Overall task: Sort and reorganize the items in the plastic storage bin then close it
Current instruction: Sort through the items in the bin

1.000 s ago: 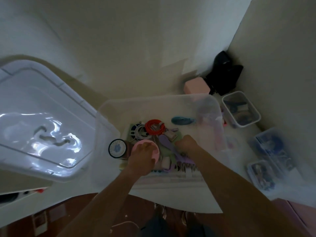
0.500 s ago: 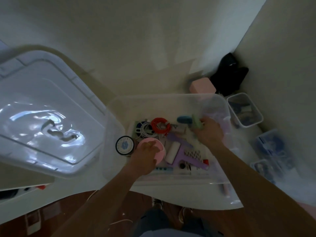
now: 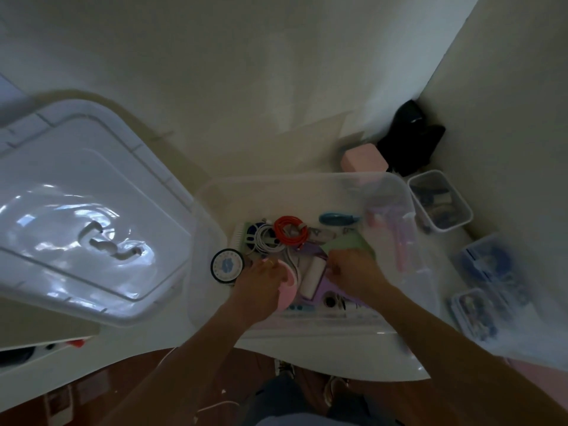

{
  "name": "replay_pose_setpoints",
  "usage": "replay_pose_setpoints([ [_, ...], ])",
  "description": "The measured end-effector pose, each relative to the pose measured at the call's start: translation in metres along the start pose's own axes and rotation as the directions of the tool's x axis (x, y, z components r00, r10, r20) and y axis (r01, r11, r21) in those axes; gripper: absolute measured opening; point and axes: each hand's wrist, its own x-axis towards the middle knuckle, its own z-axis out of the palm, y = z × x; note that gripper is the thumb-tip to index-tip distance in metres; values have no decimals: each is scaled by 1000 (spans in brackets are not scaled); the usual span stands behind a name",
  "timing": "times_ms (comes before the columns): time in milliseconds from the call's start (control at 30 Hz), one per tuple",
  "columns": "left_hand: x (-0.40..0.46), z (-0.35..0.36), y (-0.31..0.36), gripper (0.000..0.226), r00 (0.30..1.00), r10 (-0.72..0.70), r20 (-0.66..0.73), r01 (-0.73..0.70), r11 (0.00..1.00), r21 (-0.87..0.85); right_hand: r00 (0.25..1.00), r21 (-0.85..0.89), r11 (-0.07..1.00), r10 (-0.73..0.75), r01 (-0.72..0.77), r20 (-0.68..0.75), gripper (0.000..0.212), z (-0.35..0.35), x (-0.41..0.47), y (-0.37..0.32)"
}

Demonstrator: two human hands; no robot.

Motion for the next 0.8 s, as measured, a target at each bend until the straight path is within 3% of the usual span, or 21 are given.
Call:
replay_pose_setpoints([
  [33,0,-1,1,33,999,2,-32,-1,1000,4,991,19,1000,-6,4,130,21,4,1,-6],
  [100,0,-3,3,35,999,3,-41,-2,1000,18,974,103,995,-22,-1,226,26,8,6,-18],
  [200,0,-2,2,39,999,-8,-45,7,1000,-13,985,145,989,-26,1,171,20,21,28,-39],
  [400,-6,6,-6,41,996,-7,-91,3,999,-46,982,-18,991,136,-134,129,17,43,62,-63],
  [533,-9,9,-4,39,993,-30,-112,24,998,-51,986,-99,991,105,-92,130,17,50,71,-61],
  [600,-8,7,-3,35,993,-46,-105,42,998,-38,982,-60,996,69,-60,176,7,51,73,-56],
  [800,-4,1,-4,33,997,-65,-43,63,996,-60,944,207,964,98,-169,314,16,16,57,-37],
])
